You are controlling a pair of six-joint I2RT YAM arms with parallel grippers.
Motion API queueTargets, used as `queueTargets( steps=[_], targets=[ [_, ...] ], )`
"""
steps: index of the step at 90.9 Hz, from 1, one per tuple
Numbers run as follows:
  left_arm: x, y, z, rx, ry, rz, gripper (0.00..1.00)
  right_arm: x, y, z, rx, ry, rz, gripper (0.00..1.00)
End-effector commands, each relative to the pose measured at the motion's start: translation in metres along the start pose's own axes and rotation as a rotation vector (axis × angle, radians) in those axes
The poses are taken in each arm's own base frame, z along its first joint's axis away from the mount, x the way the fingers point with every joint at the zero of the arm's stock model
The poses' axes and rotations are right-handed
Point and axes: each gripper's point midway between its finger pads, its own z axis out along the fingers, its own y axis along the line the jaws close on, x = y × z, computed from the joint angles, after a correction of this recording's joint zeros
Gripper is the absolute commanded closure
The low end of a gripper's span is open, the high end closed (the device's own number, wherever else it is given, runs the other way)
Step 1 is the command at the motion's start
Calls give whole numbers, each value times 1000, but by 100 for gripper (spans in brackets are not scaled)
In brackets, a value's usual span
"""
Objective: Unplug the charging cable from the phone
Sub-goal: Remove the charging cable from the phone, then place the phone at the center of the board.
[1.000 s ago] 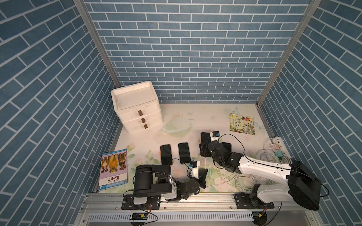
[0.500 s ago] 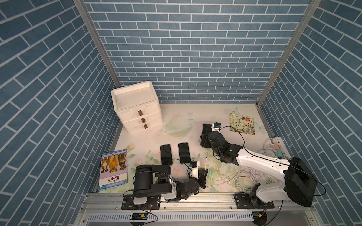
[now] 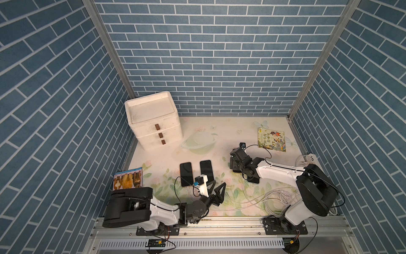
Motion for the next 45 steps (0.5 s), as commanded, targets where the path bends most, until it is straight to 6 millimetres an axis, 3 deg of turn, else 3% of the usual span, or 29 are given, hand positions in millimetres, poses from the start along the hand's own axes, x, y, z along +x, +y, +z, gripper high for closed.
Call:
queueTargets(
  steps=[1,16,45],
  targets=[
    [-18,25,-5,-200,-28,194,22,0,13,7,-15,23,-46,73],
    [-48,35,-16,-319,-74,233,16,14,39,11,-29,45,-113,72],
    [-55,58,-27,-388,-90,213,0,37,49,9,-47,100,-110,66]
  ],
)
